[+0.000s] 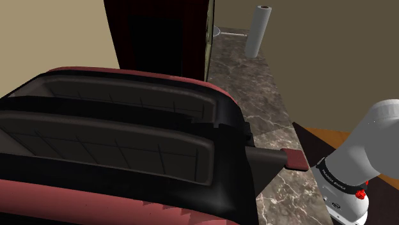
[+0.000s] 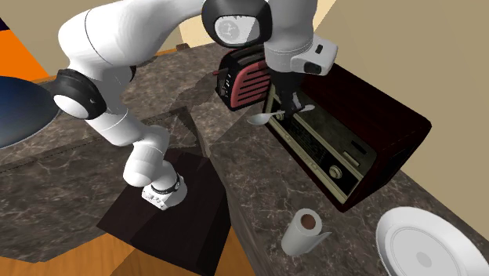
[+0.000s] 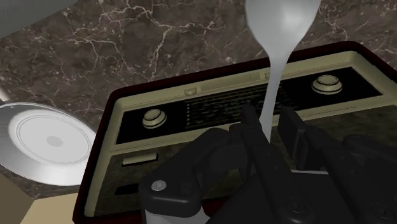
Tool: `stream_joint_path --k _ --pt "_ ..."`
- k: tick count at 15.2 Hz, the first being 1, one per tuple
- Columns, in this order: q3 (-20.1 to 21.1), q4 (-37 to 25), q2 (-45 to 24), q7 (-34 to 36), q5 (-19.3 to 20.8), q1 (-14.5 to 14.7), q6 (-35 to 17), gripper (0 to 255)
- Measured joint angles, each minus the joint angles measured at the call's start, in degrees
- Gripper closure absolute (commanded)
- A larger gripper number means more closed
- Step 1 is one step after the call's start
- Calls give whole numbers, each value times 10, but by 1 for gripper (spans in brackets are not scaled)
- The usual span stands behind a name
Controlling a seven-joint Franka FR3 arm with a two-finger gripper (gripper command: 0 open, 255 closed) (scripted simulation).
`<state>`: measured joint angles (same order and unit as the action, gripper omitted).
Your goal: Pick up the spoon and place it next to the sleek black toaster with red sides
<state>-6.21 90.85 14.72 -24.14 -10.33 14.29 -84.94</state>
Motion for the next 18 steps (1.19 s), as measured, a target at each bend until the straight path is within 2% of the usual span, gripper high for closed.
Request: stream_joint_path --k 3,13,18 --pt "2 -16 -1 7 0 2 14 255" --pt "89 103 125 122 -8 32 0 255" --pt "134 135 173 180 -23 46 4 255"
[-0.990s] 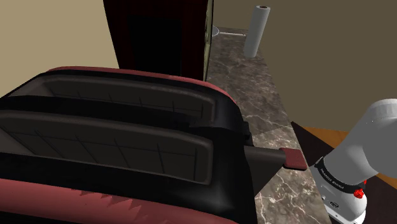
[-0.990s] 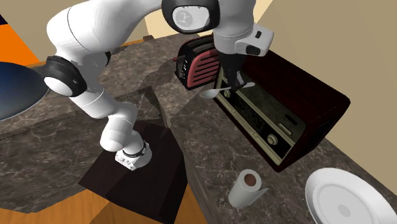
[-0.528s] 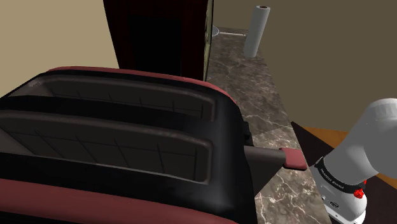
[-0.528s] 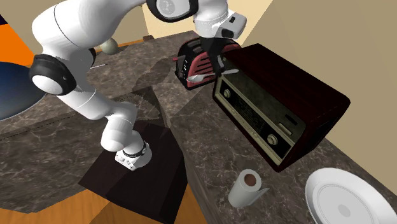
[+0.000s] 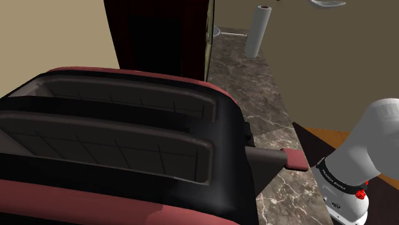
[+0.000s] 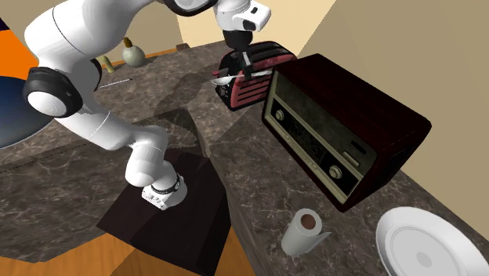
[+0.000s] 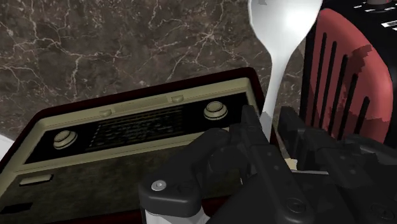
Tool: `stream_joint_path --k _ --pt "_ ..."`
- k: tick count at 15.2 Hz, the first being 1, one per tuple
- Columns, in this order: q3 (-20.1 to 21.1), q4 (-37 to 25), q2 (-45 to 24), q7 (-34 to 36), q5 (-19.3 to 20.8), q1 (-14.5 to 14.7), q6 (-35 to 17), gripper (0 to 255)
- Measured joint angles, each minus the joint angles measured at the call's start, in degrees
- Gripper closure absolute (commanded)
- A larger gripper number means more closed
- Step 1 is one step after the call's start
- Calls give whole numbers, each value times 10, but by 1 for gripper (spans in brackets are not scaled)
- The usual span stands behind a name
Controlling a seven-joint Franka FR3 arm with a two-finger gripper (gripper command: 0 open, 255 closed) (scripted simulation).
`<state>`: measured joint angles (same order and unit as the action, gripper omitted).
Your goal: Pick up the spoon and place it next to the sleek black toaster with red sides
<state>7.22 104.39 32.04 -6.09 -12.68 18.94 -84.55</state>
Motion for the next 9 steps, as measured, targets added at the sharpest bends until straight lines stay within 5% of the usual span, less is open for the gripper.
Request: stream_joint_path --k 9 --pt "95 25 55 117 -40 25 3 255"
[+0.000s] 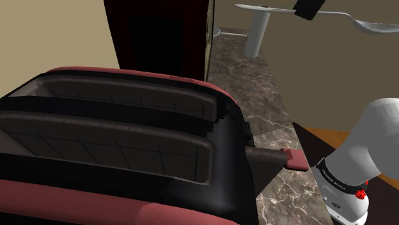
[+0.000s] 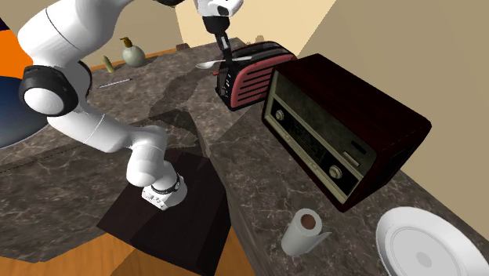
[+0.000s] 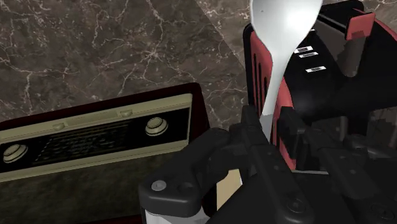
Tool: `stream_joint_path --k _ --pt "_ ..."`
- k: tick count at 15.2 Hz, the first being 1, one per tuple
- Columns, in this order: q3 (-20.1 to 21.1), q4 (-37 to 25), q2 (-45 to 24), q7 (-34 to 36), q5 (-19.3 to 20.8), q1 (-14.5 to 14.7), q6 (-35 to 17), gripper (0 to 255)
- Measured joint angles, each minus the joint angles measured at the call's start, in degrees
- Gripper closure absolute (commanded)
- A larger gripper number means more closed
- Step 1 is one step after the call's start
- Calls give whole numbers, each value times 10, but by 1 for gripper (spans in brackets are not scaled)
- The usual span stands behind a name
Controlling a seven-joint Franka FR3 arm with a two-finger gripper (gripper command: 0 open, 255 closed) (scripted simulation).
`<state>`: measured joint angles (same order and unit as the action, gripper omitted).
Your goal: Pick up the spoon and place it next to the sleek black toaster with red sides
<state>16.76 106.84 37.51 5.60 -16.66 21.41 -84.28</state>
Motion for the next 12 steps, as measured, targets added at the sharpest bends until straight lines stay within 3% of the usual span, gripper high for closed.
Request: stream_joint_path --k 6,12 --pt "72 -13 8 82 -27 11 -2 255" --pt "81 44 35 84 -39 18 -35 255"
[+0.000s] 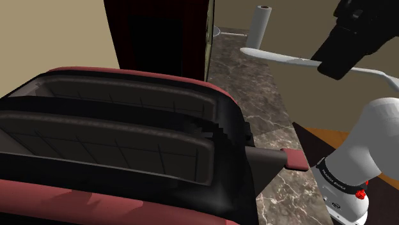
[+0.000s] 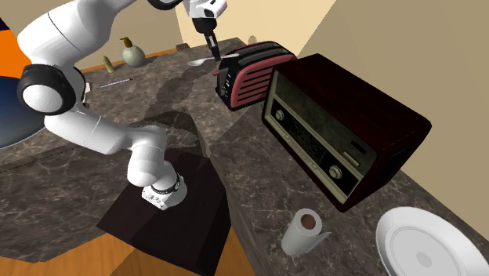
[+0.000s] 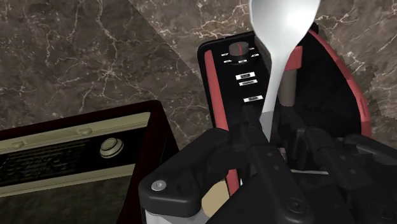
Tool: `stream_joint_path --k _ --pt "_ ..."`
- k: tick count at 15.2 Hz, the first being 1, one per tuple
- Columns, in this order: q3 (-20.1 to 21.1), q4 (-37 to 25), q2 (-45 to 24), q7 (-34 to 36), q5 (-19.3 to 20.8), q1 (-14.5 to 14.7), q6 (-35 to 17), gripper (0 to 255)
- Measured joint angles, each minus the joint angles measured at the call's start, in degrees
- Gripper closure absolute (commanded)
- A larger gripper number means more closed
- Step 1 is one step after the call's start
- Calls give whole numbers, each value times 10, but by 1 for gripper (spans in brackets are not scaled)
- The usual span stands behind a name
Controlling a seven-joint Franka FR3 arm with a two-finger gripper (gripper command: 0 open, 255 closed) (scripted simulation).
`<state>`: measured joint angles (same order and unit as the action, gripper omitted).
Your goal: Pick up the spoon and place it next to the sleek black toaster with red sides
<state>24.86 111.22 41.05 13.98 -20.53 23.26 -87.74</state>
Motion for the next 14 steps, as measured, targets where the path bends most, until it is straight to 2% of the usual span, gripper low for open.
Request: stream_joint_path --k 14 --pt "14 146 53 -19 -24 16 -93 255"
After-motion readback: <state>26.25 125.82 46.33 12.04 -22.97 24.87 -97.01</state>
